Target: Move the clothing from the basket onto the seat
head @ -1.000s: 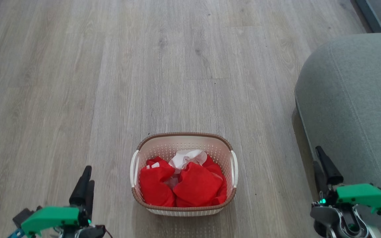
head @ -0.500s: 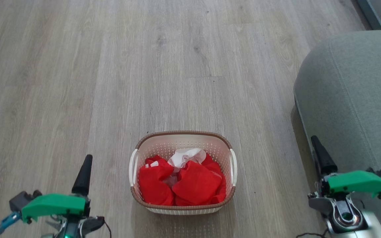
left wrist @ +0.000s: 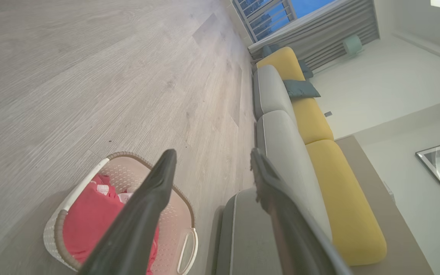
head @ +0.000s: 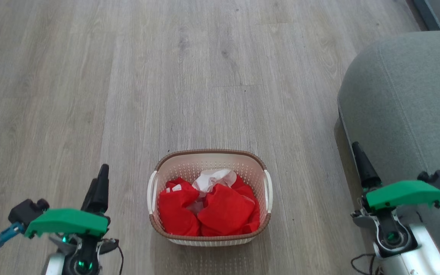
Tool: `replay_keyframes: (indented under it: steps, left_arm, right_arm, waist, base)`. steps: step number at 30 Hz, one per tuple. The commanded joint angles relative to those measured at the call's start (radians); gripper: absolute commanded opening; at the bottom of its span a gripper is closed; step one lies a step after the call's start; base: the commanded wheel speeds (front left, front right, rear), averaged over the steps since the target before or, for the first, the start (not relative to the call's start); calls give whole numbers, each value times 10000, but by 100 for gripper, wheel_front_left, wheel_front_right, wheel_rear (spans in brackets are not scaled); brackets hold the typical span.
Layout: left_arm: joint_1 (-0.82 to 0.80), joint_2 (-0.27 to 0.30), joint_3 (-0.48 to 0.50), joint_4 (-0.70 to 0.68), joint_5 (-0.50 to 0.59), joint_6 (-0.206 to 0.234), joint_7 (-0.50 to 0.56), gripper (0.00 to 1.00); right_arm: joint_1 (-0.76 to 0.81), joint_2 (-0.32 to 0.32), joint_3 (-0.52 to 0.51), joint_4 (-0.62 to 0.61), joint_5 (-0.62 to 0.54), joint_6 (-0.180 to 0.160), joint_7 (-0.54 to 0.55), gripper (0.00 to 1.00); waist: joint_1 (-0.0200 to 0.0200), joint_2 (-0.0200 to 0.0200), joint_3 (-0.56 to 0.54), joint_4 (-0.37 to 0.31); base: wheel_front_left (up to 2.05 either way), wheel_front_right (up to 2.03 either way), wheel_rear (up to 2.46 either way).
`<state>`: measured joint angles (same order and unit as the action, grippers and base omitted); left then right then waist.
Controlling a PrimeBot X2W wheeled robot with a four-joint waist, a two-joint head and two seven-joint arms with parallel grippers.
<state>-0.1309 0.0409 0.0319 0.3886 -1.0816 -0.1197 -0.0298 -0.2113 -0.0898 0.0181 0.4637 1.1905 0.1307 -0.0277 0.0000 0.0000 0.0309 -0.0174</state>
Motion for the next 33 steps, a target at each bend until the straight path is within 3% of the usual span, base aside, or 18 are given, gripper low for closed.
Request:
replay_keyframes:
  steps: [1,33]
  left_arm:
    - [-676,192,81,-404,495,-43,-162,100]
    - [-1773,257,108,-135,4652,-71,-1069,100]
  right_arm:
    - [-704,-225,179,-237,-384,0,-166,100]
    - [-2173,-540,1208,334,-3653,0,-1080,100]
  waist:
    - [0,0,14,-6]
    - [0,0,210,-141]
  base:
    - [0,0,0]
    - [0,0,0]
